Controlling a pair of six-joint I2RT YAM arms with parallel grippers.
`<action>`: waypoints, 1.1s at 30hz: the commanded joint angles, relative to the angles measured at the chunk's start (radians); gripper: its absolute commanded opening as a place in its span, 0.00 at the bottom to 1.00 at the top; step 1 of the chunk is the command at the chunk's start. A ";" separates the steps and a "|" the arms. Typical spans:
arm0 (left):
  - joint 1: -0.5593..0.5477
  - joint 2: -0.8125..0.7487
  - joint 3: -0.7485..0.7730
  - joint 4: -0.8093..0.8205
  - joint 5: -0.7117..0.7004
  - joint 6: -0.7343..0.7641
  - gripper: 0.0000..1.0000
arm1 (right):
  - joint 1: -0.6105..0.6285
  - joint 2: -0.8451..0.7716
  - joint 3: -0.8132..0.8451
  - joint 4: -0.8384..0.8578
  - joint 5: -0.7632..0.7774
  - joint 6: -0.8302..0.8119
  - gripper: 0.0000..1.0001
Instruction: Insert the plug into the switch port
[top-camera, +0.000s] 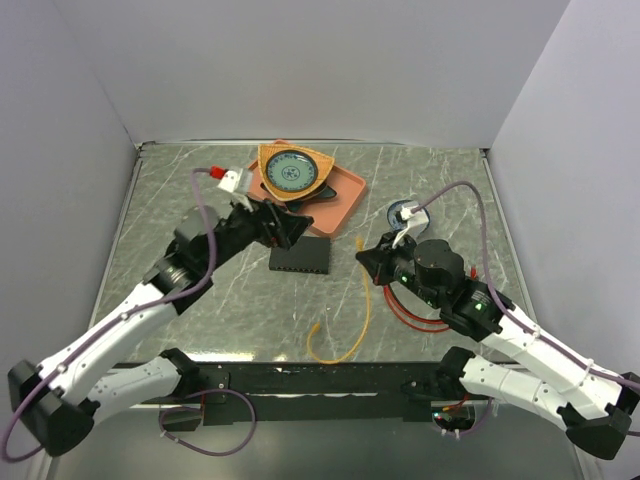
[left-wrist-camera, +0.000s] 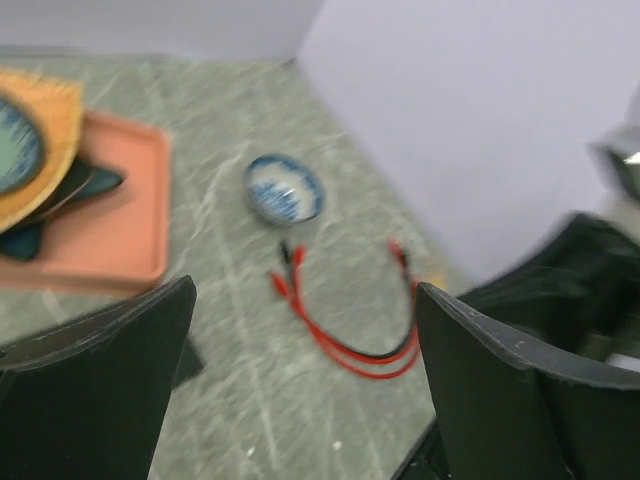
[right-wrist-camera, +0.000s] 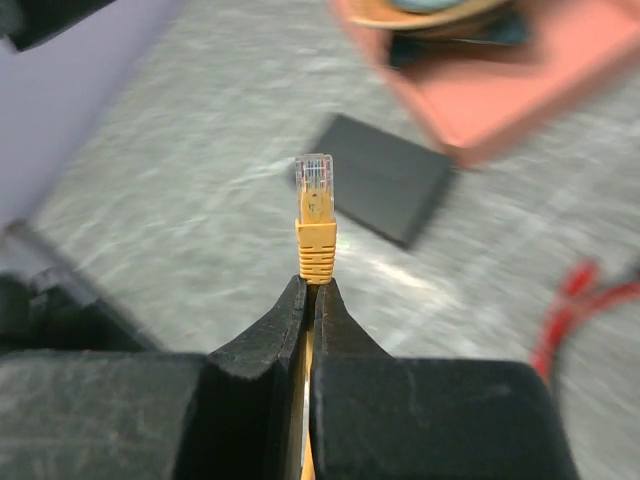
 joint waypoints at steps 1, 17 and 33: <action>-0.001 0.134 0.066 -0.143 -0.137 0.018 0.96 | -0.005 -0.019 0.071 -0.173 0.296 0.018 0.00; -0.004 0.709 0.196 -0.091 -0.225 0.017 0.96 | -0.005 -0.029 0.059 -0.304 0.386 0.057 0.00; -0.082 1.037 0.437 -0.191 -0.483 0.115 0.96 | -0.005 0.003 0.036 -0.292 0.341 0.040 0.00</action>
